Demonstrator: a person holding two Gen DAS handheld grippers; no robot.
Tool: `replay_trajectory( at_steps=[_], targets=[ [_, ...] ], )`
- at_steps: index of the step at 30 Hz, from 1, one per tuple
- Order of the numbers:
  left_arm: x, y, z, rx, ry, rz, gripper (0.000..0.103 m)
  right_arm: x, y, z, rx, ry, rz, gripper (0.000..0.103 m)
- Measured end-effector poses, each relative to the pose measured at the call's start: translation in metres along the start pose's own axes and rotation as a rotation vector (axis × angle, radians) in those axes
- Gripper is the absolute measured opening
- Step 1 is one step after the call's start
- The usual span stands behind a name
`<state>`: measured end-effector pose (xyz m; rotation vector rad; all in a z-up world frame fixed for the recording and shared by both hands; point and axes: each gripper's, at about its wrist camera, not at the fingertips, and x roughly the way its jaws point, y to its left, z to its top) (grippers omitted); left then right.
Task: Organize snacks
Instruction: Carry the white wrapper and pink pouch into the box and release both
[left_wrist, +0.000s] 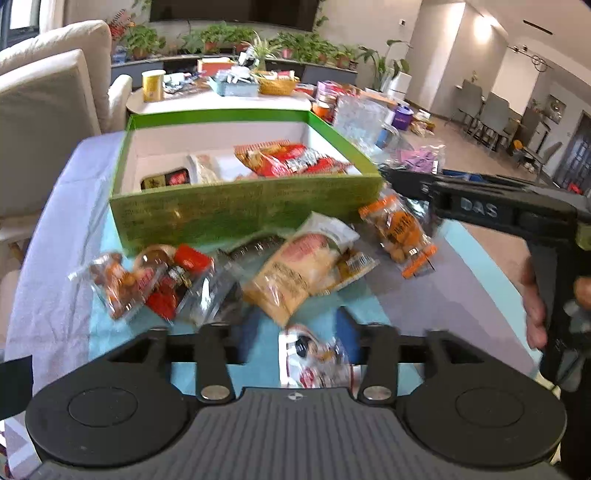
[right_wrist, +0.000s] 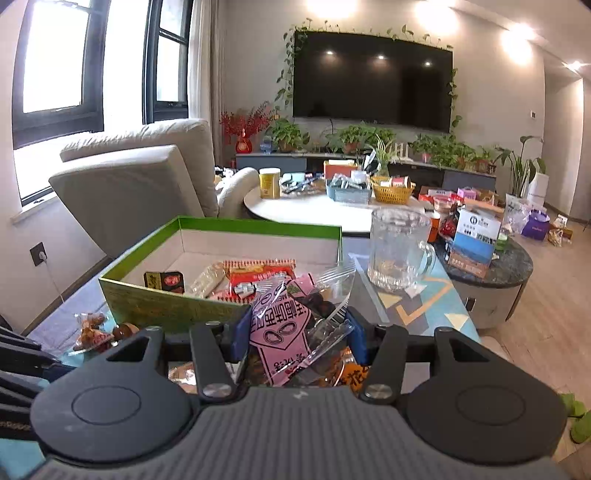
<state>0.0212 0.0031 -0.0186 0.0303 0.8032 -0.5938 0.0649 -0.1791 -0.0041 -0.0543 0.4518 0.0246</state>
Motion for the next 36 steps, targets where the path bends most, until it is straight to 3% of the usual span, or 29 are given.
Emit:
replay_trajectory(
  at_steps=[4,8,12,18,21,23,25,36],
  targets=[
    [0.003,-0.011,-0.014,0.078,0.052,-0.054,0.058,0.005,-0.003,-0.005,0.020,0.032,-0.003,0.055],
    [0.017,-0.028,-0.028,0.183,0.116,-0.019,0.059,0.004,-0.001,-0.005,0.020,0.034,0.003,0.055],
    [0.023,-0.031,-0.033,0.192,0.120,0.030,0.062,-0.001,0.001,-0.004,0.012,0.024,0.010,0.055],
    [0.021,-0.025,-0.031,0.156,0.101,0.039,0.063,-0.003,0.000,-0.005,0.015,0.021,0.015,0.055],
    [0.016,-0.019,-0.029,0.099,0.053,-0.009,0.044,-0.004,0.000,-0.004,0.022,0.020,0.020,0.055],
    [0.007,-0.017,-0.024,0.083,0.017,-0.044,0.042,-0.004,0.001,-0.004,0.015,0.016,0.020,0.055],
    [-0.003,-0.020,-0.020,0.098,-0.040,-0.032,0.038,-0.006,0.001,-0.003,0.012,0.011,0.019,0.055],
    [-0.027,-0.013,0.026,0.063,-0.239,0.048,0.038,-0.002,0.000,0.007,0.019,-0.012,0.020,0.055]
  ],
)
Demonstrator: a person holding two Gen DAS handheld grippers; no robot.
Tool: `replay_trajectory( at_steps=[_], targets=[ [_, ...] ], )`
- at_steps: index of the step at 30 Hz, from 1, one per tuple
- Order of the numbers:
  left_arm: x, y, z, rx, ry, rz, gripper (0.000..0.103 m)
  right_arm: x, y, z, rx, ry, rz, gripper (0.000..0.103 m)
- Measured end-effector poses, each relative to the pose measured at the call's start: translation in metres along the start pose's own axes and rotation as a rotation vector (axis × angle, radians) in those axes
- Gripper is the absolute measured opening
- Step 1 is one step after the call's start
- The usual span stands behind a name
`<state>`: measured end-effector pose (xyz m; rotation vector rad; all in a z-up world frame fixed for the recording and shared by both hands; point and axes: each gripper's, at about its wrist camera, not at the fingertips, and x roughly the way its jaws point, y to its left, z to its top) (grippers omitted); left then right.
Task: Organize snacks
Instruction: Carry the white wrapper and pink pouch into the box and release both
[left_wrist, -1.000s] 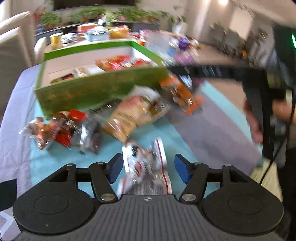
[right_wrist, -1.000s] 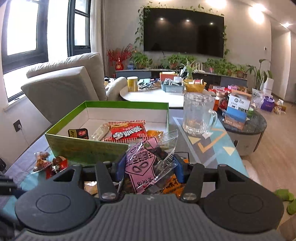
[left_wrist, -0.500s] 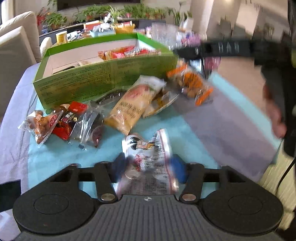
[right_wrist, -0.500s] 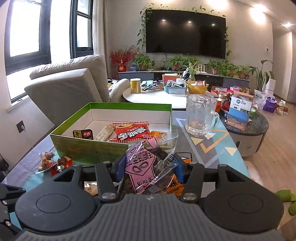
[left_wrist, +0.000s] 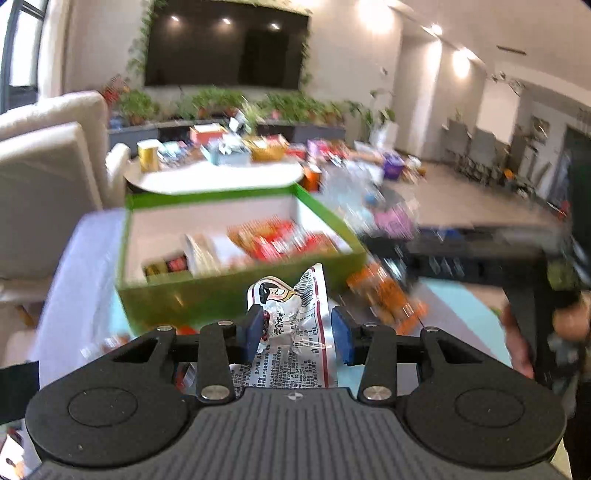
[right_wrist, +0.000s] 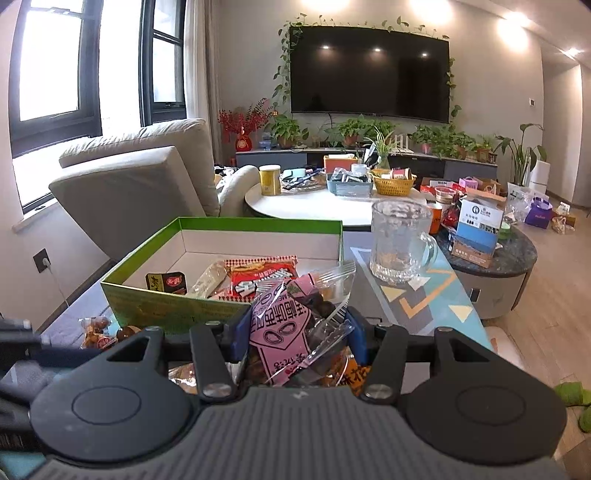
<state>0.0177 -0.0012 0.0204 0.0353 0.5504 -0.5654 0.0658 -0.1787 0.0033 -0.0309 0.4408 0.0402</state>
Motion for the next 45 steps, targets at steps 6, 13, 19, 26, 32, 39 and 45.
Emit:
replay_trajectory(
  at_steps=[6,13,19,26,32,39,45],
  targets=[
    [0.013,0.019,0.040,-0.061,-0.130,0.087,0.038,0.006,0.005,0.015,-0.014,-0.034,0.009,0.055],
    [0.049,0.021,0.063,-0.087,-0.190,0.153,0.038,0.024,0.006,0.030,-0.009,-0.059,0.009,0.055],
    [0.079,0.032,0.068,-0.099,-0.170,0.182,0.038,0.044,0.001,0.042,0.012,-0.064,-0.005,0.054],
    [0.105,0.051,0.071,-0.127,-0.140,0.219,0.038,0.072,0.005,0.044,0.018,-0.027,-0.007,0.054],
    [0.123,0.065,0.068,-0.148,-0.089,0.231,0.038,0.094,0.008,0.044,0.034,0.012,-0.013,0.054],
    [0.141,0.067,0.057,-0.154,0.001,0.220,0.040,0.111,0.012,0.040,0.035,0.074,-0.038,0.055],
    [0.141,0.060,0.048,-0.124,0.033,0.226,0.051,0.106,0.013,0.032,0.041,0.115,-0.063,0.058]
  ],
)
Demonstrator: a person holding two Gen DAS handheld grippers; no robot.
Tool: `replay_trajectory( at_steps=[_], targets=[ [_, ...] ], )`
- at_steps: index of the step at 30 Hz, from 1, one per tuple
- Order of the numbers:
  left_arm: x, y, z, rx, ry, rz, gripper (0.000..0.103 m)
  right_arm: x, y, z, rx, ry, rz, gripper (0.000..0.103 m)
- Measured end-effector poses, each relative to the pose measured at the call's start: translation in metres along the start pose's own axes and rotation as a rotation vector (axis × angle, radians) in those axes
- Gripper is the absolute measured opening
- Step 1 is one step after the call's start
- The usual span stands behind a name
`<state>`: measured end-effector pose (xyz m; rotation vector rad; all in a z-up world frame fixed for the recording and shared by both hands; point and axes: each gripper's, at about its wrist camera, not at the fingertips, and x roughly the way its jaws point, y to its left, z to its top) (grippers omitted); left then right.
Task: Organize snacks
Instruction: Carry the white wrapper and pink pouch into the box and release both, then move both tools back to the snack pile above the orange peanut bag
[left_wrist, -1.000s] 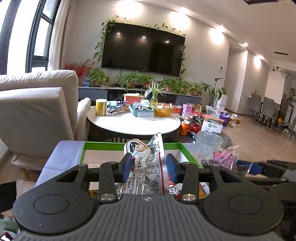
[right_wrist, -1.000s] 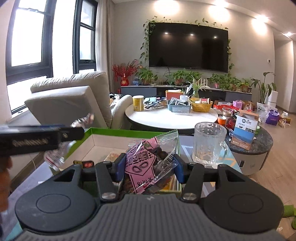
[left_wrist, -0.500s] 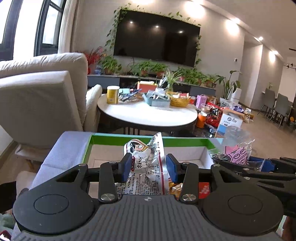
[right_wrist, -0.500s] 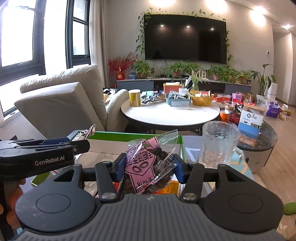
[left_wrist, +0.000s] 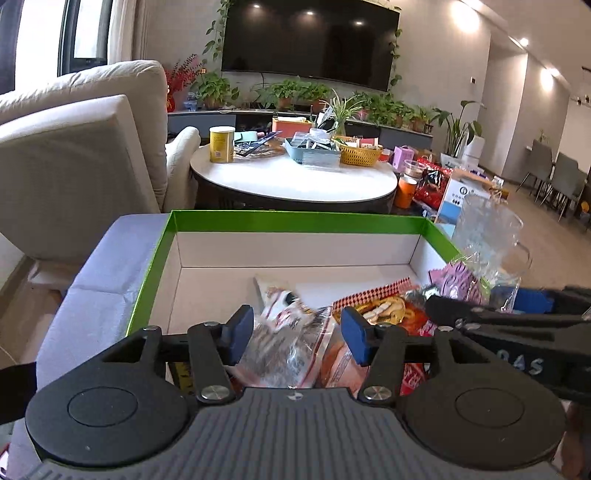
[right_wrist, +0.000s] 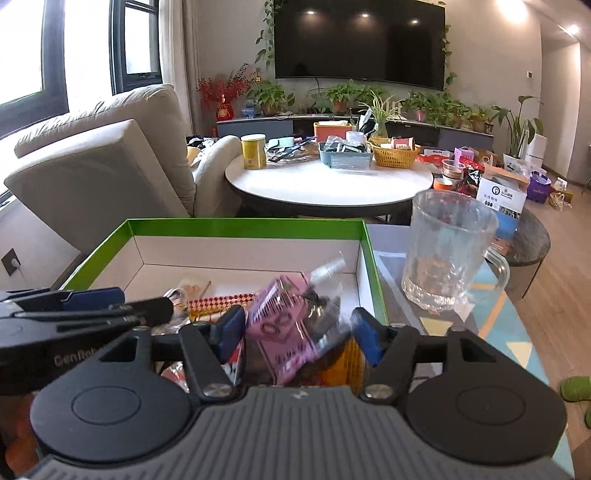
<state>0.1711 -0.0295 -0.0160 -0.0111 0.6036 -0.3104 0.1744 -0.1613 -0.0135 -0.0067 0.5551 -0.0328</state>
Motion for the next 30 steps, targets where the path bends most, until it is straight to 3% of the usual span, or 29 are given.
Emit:
replay_trajectory(
  at_steps=[6,18,23,30],
  targets=[
    [-0.013,0.002,0.000,-0.020,-0.010,-0.002,0.060,-0.017,0.000,0.001,0.001,-0.046,-0.016,0.059],
    [-0.037,0.005,-0.019,-0.064,0.045,-0.039,0.061,-0.041,-0.006,-0.009,0.022,-0.059,-0.002,0.059],
    [-0.058,0.001,-0.029,-0.006,-0.010,-0.014,0.061,-0.053,-0.014,-0.015,0.040,-0.066,-0.002,0.059],
    [-0.083,0.013,-0.040,-0.042,-0.017,-0.026,0.062,-0.061,-0.025,-0.024,0.070,-0.063,-0.008,0.059]
  ],
)
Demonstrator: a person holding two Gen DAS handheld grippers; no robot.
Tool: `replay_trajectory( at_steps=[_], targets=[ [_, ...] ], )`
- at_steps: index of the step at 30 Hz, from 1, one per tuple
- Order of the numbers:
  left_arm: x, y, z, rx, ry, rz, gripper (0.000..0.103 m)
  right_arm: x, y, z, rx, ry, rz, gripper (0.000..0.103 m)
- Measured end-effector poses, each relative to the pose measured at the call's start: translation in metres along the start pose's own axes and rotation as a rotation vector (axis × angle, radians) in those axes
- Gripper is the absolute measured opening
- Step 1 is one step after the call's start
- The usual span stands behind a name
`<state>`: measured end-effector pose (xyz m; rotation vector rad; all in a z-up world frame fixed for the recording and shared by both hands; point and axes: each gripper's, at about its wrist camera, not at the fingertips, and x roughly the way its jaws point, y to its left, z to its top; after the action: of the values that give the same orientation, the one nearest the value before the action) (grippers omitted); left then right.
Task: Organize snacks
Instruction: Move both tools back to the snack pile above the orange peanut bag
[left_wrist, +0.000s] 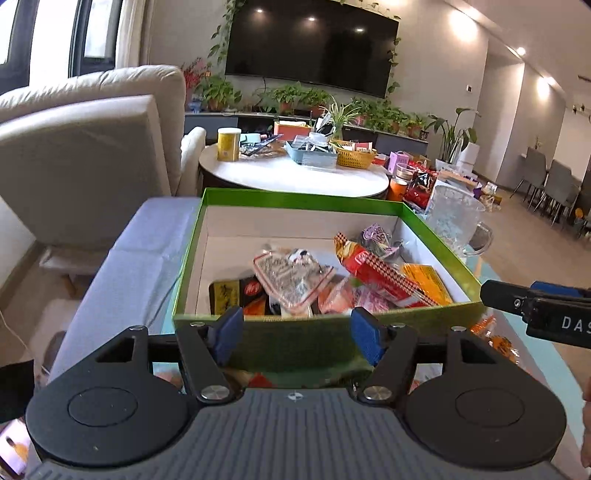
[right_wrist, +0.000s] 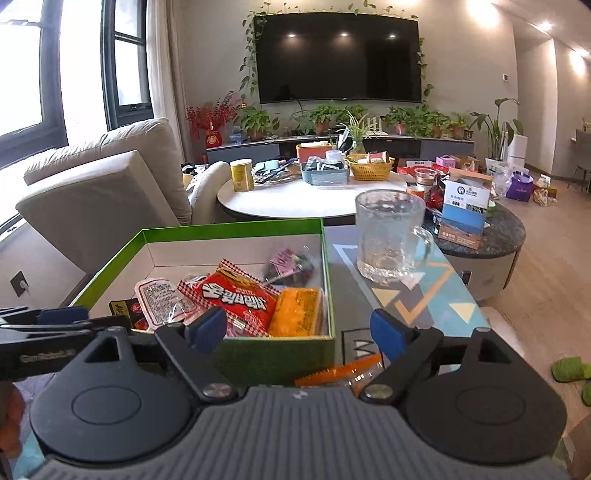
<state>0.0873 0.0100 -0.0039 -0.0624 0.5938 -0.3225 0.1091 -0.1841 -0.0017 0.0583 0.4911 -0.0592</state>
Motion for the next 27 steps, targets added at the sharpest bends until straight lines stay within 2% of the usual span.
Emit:
replay_trajectory(
  at_steps=[4,9,13,18,23,27],
  targets=[
    [-0.012,0.006,-0.009,-0.028,-0.010,0.010,0.062,-0.004,-0.002,-0.006,-0.008,0.002,-0.004,0.059],
    [-0.015,-0.004,-0.019,0.014,0.020,-0.033,0.062,-0.005,-0.009,-0.015,-0.008,0.020,-0.015,0.059],
    [-0.016,-0.023,-0.025,0.085,0.040,-0.103,0.062,-0.009,-0.017,-0.019,-0.002,0.026,-0.034,0.059],
    [-0.009,-0.051,-0.040,0.220,0.110,-0.223,0.062,-0.013,-0.028,-0.023,0.023,0.026,-0.056,0.059],
    [0.007,-0.063,-0.052,0.327,0.168,-0.219,0.062,-0.012,-0.039,-0.028,0.041,0.044,-0.070,0.059],
    [0.015,-0.061,-0.050,0.334,0.180,-0.211,0.062,-0.009,-0.046,-0.033,0.051,0.065,-0.083,0.059]
  ],
)
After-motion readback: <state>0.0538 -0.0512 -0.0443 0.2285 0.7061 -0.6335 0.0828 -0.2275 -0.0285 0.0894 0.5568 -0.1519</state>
